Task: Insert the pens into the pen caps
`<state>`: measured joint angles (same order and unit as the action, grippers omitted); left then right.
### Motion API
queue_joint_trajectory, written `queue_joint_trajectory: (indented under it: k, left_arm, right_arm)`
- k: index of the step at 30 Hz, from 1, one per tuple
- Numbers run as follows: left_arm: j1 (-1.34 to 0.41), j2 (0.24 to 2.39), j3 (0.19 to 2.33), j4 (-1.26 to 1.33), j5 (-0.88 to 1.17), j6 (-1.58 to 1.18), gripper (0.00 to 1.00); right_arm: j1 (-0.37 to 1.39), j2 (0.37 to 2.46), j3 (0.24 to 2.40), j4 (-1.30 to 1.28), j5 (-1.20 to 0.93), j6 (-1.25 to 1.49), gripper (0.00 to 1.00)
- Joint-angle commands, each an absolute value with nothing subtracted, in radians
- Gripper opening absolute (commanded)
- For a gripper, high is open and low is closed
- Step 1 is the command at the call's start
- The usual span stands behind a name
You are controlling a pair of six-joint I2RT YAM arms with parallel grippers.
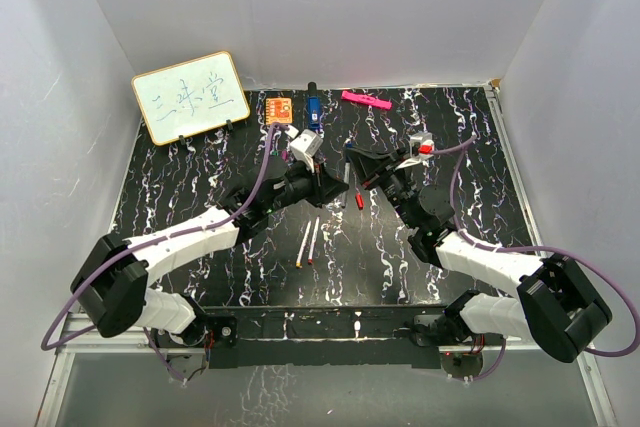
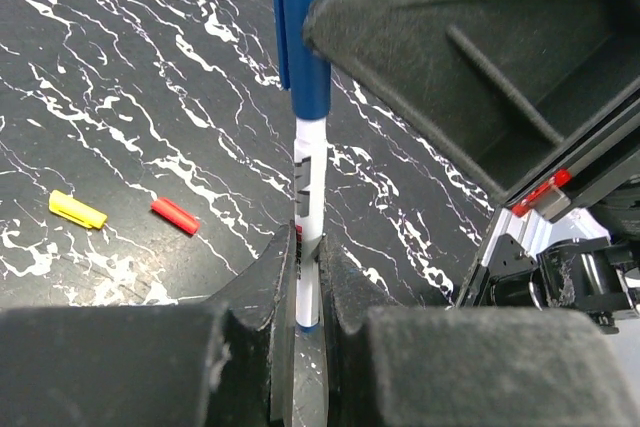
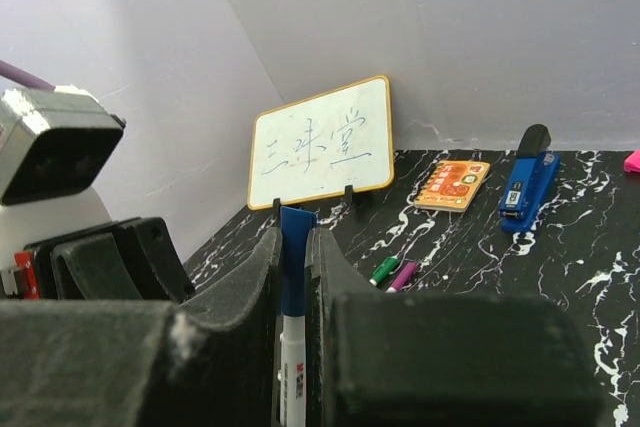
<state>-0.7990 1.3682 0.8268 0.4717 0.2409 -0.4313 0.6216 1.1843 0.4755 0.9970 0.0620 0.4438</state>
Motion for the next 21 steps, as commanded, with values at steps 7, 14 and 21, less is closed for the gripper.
queue_joint_trajectory:
  k: [7,14,21]
  left_arm:
    - [-0.802,1.293,0.892,0.587,0.196,-0.479,0.0]
    - [-0.801,1.273,0.9,0.639,0.173,-0.53,0.0]
    - [-0.791,1.237,0.885,0.667,0.137,-0.538,0.0]
  right_arm:
    - [0.622,1.184,0.498,0.944,-0.038,0.43,0.0]
    - [0.621,1.189,0.5,0.922,-0.093,0.423,0.0]
    - [0.622,1.2,0.499,0.896,-0.131,0.415,0.0]
